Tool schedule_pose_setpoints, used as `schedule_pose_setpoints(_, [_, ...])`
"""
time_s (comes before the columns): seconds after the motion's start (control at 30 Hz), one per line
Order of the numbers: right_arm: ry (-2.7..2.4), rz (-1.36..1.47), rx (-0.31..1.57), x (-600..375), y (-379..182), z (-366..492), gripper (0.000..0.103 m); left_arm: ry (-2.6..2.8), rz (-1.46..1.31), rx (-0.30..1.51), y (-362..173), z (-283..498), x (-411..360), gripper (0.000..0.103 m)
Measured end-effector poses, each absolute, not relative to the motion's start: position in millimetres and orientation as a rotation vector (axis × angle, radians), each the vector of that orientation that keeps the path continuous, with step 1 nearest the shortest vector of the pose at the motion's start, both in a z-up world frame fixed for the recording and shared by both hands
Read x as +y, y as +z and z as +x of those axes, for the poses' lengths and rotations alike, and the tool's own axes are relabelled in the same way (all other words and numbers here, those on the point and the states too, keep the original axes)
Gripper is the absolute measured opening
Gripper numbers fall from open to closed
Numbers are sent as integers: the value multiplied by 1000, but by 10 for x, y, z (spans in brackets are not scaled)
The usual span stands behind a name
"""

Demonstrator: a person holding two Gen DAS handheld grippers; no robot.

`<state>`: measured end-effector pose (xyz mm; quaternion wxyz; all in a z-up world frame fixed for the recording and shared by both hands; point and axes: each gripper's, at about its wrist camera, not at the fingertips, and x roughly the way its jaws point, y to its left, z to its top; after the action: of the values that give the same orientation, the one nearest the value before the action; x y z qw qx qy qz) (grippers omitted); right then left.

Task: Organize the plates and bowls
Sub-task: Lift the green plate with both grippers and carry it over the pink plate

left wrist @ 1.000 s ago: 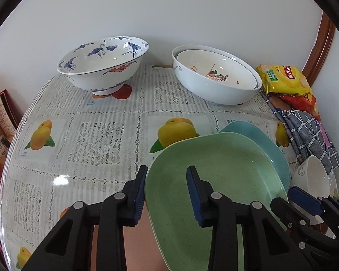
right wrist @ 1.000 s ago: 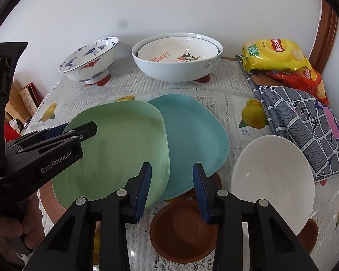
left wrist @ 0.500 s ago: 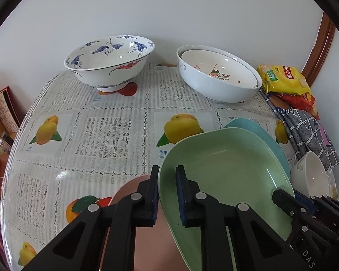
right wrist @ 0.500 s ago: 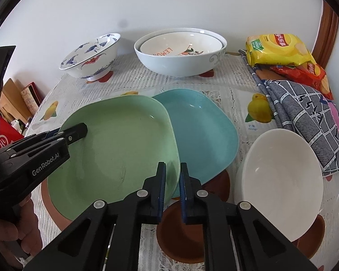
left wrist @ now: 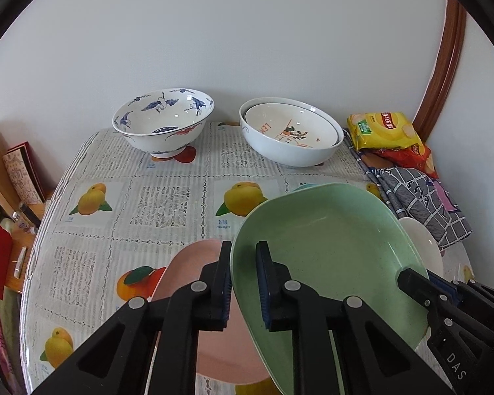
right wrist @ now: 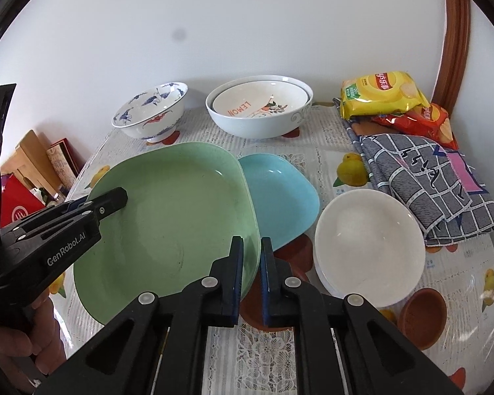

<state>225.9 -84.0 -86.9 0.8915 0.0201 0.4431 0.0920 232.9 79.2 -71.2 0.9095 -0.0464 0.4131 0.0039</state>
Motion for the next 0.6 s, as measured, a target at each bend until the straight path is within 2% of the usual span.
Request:
schedule_pose_setpoints(0.27, [185, 61, 896, -976, -716, 1940, 9, -4, -104, 832, -610, 2057, 669, 14])
schedule_pose_setpoints(0.6, [191, 51, 932, -966, -839, 1730, 9, 11, -125, 871, -788, 1814, 746, 14])
